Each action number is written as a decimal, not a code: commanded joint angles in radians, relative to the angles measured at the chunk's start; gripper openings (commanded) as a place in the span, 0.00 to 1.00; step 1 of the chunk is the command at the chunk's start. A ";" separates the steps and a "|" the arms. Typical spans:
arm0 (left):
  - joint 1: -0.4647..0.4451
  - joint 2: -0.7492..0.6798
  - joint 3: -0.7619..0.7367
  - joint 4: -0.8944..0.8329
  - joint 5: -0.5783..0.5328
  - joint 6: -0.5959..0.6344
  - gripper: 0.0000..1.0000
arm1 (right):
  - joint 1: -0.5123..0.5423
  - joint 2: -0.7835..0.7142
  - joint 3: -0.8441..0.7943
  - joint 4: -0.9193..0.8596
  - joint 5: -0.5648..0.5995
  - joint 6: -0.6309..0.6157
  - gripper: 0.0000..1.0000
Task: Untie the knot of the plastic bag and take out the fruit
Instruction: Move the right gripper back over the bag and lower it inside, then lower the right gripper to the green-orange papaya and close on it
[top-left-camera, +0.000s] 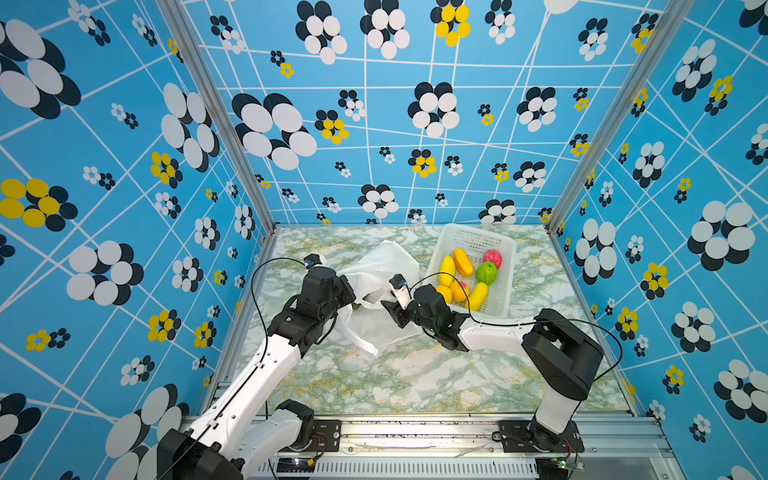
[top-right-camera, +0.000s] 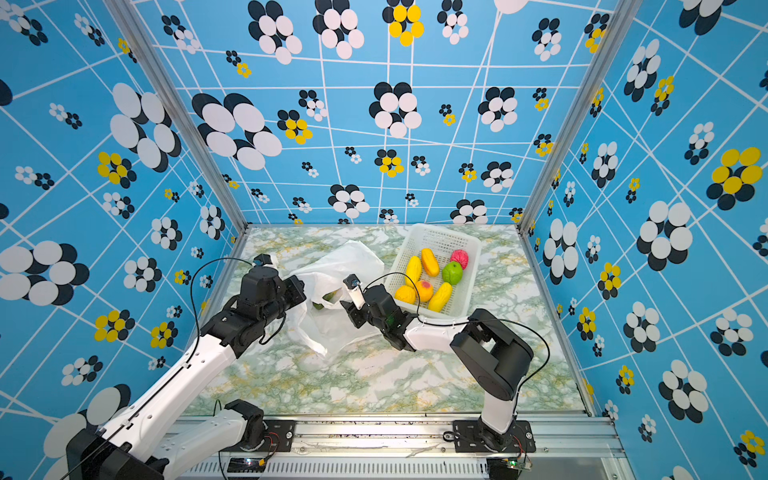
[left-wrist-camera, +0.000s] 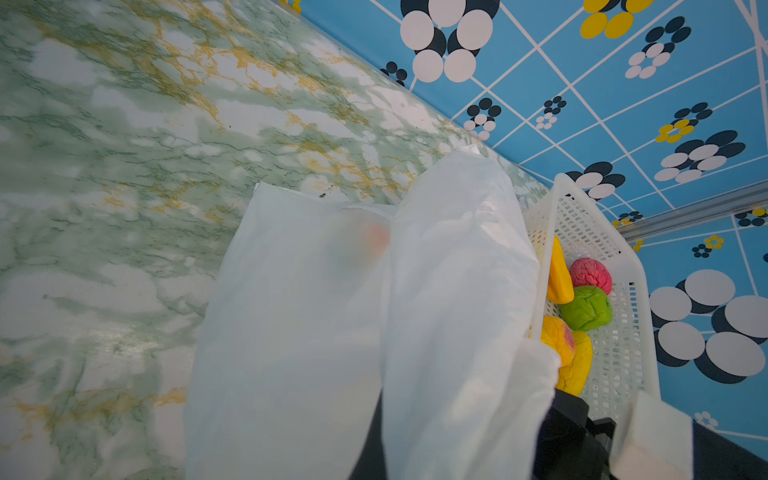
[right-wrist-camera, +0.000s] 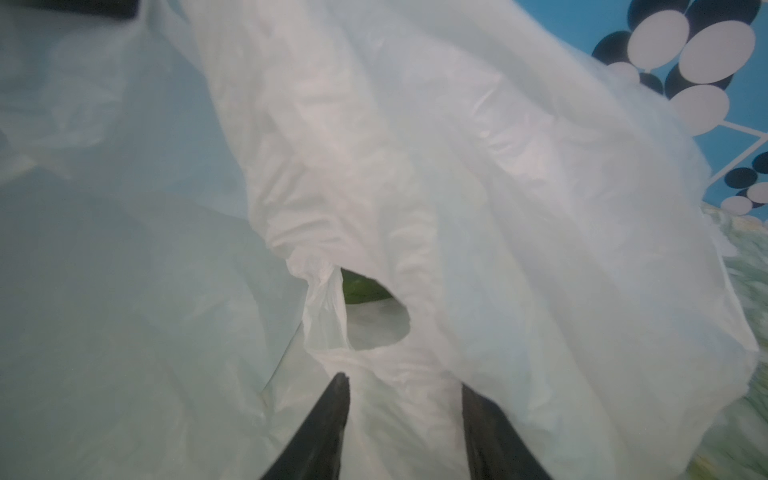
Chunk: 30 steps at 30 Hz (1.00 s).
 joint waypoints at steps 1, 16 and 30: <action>0.002 0.002 -0.011 0.025 0.011 0.019 0.00 | 0.006 -0.055 -0.067 0.093 0.078 0.016 0.49; 0.000 0.008 0.007 -0.006 0.007 0.030 0.00 | 0.150 -0.058 -0.188 0.292 -0.019 -0.196 0.49; -0.021 0.018 0.014 0.017 0.043 0.033 0.00 | 0.201 0.173 -0.094 0.321 0.005 -0.156 0.51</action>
